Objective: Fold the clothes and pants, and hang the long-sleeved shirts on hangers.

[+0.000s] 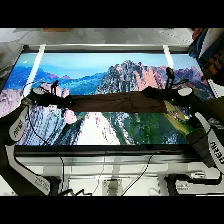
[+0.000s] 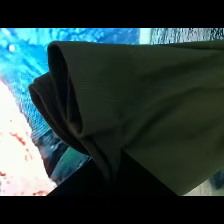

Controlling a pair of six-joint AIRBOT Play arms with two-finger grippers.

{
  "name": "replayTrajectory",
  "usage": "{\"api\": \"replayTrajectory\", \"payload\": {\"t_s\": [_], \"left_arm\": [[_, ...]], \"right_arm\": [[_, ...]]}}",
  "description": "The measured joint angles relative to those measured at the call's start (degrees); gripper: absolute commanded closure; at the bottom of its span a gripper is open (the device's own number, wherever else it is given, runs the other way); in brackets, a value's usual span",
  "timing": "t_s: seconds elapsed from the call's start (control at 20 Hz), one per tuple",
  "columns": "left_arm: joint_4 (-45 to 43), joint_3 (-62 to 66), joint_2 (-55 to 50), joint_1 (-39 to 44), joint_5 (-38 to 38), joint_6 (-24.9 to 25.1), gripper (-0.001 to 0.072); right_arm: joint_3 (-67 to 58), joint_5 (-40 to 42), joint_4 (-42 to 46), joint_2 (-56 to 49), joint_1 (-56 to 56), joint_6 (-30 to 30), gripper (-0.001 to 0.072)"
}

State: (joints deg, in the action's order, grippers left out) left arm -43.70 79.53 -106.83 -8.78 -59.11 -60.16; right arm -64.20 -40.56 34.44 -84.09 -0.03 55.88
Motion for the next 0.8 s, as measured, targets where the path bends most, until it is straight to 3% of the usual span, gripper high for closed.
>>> {"api": "replayTrajectory", "payload": {"t_s": [0.2, 0.55, 0.8], "left_arm": [[-3.41, 4.92, 4.72, 0.31, -5.64, 0.33, 0.0698], [-7.80, 8.11, 20.74, 0.13, -20.33, 0.55, 0.0697], [-3.02, 8.41, 27.98, 0.76, -23.26, 0.55, 0.0697]], "right_arm": [[-3.89, 1.20, 0.26, -0.04, 5.90, 0.13, 0.0702], [-5.97, 7.48, 0.33, -6.19, 18.53, 8.31, 0.0702], [-13.18, 6.97, 0.24, -15.58, 30.10, 13.09, 0.0702]]}}
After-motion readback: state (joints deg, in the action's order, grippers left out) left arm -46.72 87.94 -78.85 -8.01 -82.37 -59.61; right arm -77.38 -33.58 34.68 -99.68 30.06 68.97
